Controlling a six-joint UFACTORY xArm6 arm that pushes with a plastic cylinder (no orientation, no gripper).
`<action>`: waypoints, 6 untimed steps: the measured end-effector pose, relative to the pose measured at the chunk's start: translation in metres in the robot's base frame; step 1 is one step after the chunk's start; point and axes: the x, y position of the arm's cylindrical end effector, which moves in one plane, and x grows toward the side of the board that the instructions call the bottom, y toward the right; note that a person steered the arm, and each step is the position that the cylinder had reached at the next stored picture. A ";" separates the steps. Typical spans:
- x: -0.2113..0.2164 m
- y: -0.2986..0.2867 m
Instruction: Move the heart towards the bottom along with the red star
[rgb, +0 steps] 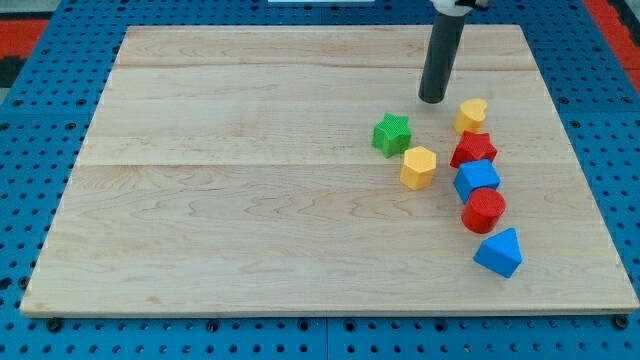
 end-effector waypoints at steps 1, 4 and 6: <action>0.035 0.049; 0.056 0.051; 0.102 -0.017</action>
